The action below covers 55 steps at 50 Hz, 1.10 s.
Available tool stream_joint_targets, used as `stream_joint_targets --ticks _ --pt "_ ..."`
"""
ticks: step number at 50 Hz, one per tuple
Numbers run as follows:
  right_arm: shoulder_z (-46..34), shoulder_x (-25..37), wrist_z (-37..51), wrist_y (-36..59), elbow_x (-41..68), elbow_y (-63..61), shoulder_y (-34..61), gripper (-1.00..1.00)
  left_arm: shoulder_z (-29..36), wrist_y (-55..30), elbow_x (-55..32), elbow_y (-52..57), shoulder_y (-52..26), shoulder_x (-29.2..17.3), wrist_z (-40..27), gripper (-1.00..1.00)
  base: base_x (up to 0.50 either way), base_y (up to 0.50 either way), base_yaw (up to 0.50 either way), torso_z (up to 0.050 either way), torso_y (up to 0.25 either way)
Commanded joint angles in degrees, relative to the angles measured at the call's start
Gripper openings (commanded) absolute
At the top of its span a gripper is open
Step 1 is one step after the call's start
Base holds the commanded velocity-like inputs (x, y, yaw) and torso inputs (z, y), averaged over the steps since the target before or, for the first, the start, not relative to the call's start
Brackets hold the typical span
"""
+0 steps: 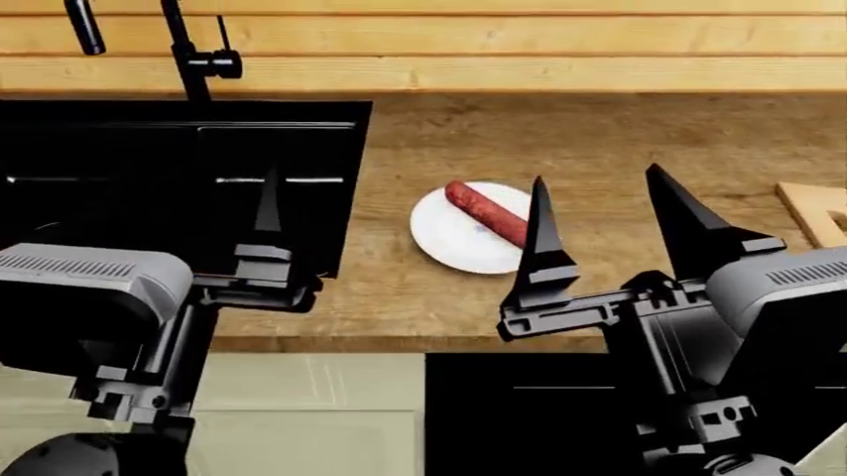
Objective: Pick the salami from the plate and place it on the cutting board. Then pick the condiment bottle from the cabinet and place it next to the cutting board.
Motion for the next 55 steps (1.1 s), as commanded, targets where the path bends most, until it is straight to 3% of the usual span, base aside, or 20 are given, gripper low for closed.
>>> stream_joint_targets --ticks 1,19,23,26,28,29,33,35,43,55 --pt "-1.6 1.3 1.4 -0.6 0.0 0.6 0.0 1.00 -0.3 -0.7 -1.5 0.9 -0.3 -0.8 -0.4 1.00 0.45 -0.35 0.00 0.000 0.000" --pt "-3.5 1.7 3.1 -1.7 0.2 1.2 -0.1 1.00 -1.6 -1.6 -3.8 2.2 -0.6 -1.8 -1.6 1.00 0.48 -0.29 0.00 0.000 0.000" --pt "1.3 0.2 3.9 10.2 8.6 0.1 4.1 1.00 -1.8 -1.8 -4.1 2.3 -0.9 -2.0 -2.0 1.00 0.00 0.00 0.00 0.000 0.004" --pt "6.9 -0.6 5.8 28.1 20.5 -2.0 13.8 1.00 -1.7 -1.7 -4.0 2.0 -1.2 -2.2 -2.2 1.00 0.00 0.00 0.00 0.000 0.000" --pt "12.5 -2.1 10.2 40.7 31.9 -1.5 21.7 1.00 -1.6 -1.8 -4.0 2.0 -1.3 -2.4 -2.4 1.00 0.00 0.00 0.00 0.000 0.000" --pt "12.9 0.6 18.8 40.8 40.5 3.3 24.8 1.00 -1.6 -1.9 -4.1 2.2 -1.3 -2.5 -2.5 1.00 0.00 0.00 0.00 0.000 0.000" --pt "2.7 10.8 53.2 36.8 74.9 21.9 39.6 1.00 -1.9 -2.1 -4.5 2.3 -1.5 -2.7 -2.7 1.00 0.00 0.00 0.00 0.000 0.000" --pt "-3.0 13.7 58.2 35.0 88.7 27.5 44.5 1.00 -2.0 -2.0 -4.6 2.2 -1.7 -2.9 -2.9 1.00 0.00 0.00 0.00 0.000 0.000" --pt "-15.9 17.3 61.4 32.1 101.5 40.0 54.0 1.00 -2.6 -2.3 -5.3 2.5 -2.0 -3.3 -3.6 1.00 0.00 0.00 0.00 0.000 0.000" --pt "-21.9 18.2 56.3 37.8 97.4 50.9 58.5 1.00 -3.0 -2.0 -6.7 2.9 -2.1 -4.2 -4.8 1.00 0.00 0.00 0.00 0.000 0.000"
